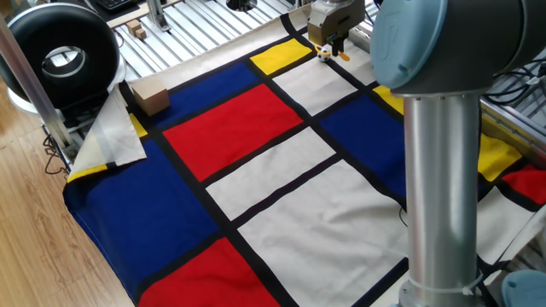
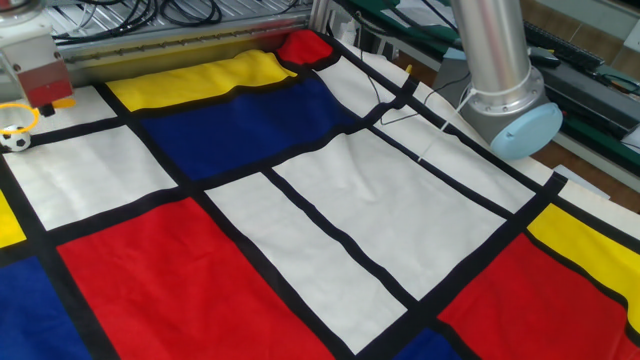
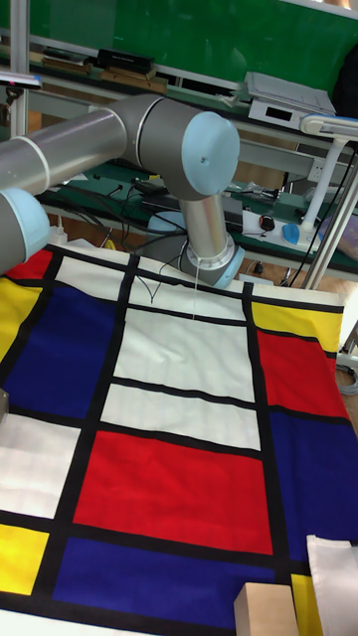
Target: Remove the bubble ring from the ball
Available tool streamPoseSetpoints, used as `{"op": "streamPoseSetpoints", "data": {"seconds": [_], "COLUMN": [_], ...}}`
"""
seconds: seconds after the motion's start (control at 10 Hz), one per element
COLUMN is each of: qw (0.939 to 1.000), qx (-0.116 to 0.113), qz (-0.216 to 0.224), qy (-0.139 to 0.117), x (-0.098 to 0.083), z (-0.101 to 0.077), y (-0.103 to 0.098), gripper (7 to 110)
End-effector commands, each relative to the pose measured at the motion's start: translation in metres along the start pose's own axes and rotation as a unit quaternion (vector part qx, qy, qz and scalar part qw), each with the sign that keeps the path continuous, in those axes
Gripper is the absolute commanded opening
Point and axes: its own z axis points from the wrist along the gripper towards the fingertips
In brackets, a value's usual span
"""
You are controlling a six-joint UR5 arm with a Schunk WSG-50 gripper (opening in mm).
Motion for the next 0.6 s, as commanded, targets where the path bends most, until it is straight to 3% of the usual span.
{"op": "streamPoseSetpoints", "data": {"seconds": [0.0, 0.2, 0.5], "qw": [0.9998, 0.9985, 0.9977], "qx": [-0.011, -0.047, -0.056], "qz": [0.01, 0.025, 0.038], "qy": [0.009, 0.016, 0.008], "x": [0.008, 0.019, 0.019], "z": [-0.02, -0.027, -0.029], "y": [0.009, 0.031, 0.055], "gripper": [7, 7, 7]}}
